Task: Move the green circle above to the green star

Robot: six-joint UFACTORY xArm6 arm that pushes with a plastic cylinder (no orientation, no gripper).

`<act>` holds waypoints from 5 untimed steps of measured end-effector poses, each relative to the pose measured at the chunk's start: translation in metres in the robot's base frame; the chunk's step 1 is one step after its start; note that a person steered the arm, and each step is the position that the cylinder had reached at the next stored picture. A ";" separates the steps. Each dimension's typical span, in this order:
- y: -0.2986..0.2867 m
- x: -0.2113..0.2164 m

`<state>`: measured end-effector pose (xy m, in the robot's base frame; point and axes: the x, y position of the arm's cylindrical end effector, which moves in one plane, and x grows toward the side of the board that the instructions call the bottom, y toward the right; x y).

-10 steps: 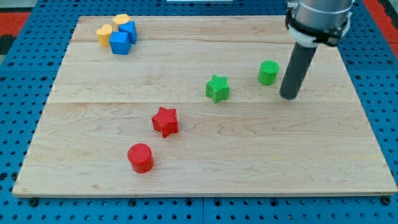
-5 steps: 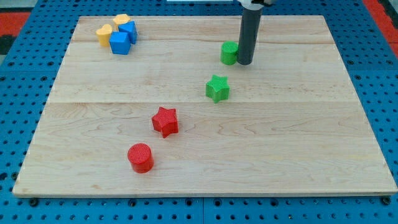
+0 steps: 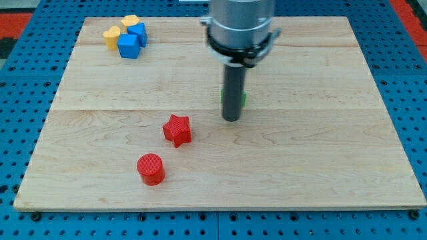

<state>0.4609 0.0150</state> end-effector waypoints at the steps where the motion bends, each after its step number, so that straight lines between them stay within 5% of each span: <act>1: 0.016 -0.012; 2: 0.043 -0.012; 4: -0.031 -0.029; 5: 0.000 -0.035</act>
